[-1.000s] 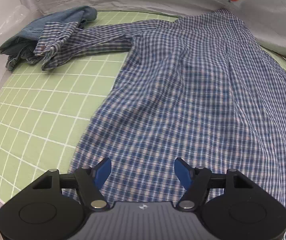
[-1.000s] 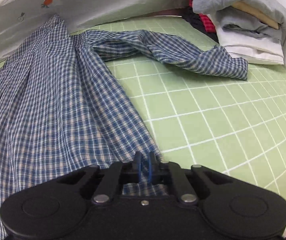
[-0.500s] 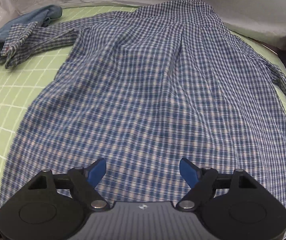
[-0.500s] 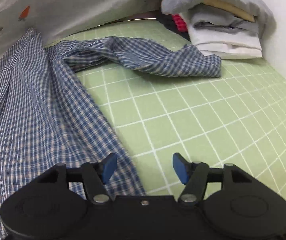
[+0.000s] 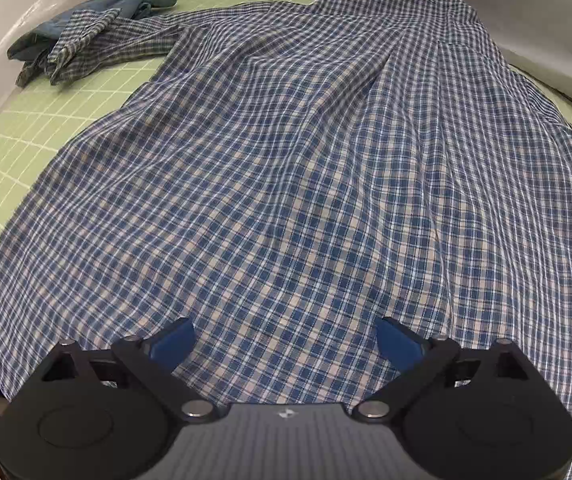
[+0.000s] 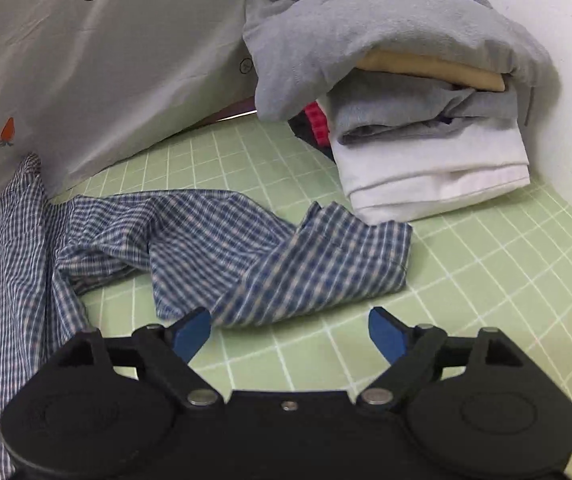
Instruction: Fold clothes
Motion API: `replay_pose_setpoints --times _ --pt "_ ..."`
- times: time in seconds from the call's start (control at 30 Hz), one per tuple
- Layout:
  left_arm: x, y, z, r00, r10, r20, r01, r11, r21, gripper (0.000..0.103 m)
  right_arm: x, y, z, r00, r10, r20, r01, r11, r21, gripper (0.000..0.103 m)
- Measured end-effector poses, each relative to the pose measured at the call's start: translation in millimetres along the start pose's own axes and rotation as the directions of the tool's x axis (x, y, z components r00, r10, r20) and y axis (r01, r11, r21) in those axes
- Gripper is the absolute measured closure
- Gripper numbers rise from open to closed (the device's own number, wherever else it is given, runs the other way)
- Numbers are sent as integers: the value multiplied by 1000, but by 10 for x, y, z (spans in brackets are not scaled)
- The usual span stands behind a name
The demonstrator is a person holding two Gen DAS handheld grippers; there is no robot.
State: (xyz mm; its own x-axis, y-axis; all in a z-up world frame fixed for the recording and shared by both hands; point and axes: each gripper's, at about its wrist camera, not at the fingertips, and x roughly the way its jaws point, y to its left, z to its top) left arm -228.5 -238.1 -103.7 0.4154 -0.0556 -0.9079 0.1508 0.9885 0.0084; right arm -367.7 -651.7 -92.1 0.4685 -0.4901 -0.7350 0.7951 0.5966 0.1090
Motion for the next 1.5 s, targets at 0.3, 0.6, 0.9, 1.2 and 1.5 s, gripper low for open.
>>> replay_pose_setpoints --times 0.3,0.6,0.9,1.2,1.5 --pt "48 -150 3 1000 10 -4 -10 1000 -5 0 416 38 113 994 -111 -12 110 990 -85 16" --pt "62 -193 -21 1000 -2 24 1 1000 16 0 -6 -348 -350 982 -186 -35 182 980 -81 16" --pt "85 -185 -20 999 -25 35 23 998 60 0 -50 -414 -184 992 -128 -11 129 988 87 13" --pt "82 -180 -33 998 -32 49 29 997 72 0 324 -327 125 992 -123 -13 123 969 215 8" --pt "113 -181 33 999 -34 13 33 996 79 0 473 -170 -43 954 -296 -45 298 954 32 10"
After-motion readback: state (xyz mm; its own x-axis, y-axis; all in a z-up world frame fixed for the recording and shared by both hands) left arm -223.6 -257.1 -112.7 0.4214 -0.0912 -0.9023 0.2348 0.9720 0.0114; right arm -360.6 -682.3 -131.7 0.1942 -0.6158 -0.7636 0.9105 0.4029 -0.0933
